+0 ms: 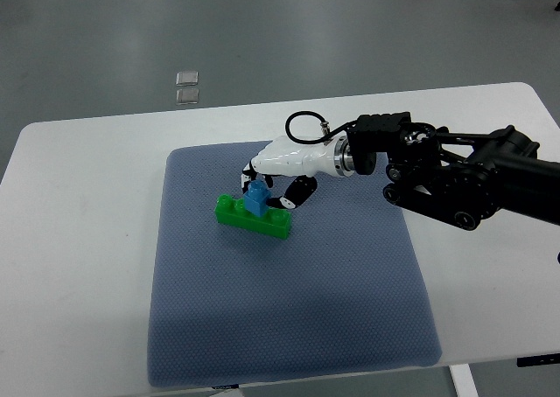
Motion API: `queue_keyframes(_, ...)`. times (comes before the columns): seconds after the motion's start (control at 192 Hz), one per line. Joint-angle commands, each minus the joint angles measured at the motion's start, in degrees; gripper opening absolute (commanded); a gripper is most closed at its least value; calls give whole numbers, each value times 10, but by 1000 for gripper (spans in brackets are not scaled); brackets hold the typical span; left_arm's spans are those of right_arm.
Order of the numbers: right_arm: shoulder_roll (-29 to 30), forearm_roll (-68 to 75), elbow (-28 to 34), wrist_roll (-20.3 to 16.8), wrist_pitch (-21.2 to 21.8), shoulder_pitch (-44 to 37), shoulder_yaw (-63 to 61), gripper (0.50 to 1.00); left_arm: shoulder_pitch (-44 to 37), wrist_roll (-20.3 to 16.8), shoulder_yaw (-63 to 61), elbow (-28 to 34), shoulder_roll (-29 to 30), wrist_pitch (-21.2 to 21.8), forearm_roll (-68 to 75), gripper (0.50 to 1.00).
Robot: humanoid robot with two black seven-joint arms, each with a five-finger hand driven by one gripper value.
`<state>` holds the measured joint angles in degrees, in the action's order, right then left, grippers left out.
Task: Stack blue block on green block with right hand
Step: 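Lower the blue block onto the green block's studs and press down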
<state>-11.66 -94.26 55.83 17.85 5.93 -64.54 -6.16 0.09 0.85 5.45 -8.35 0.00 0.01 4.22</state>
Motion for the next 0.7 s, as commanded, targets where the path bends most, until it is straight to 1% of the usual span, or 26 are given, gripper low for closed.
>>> queue_keyframes(0.0, 0, 0, 0, 0, 0, 0, 0, 527, 0, 0, 0, 0, 0, 0, 0, 1000)
queue_keyframes(0.328, 1, -8, -5, 0, -6, 9, 2, 529, 0, 0, 0, 0, 0, 0, 0, 1000)
queue_keyframes(0.442, 14, -9, -7, 0, -7, 12, 2, 527, 0, 0, 0, 0, 0, 0, 0, 1000)
queue_keyframes(0.697, 19, -13, -13, 0, -10, 15, 2, 529, 0, 0, 0, 0, 0, 0, 0, 1000)
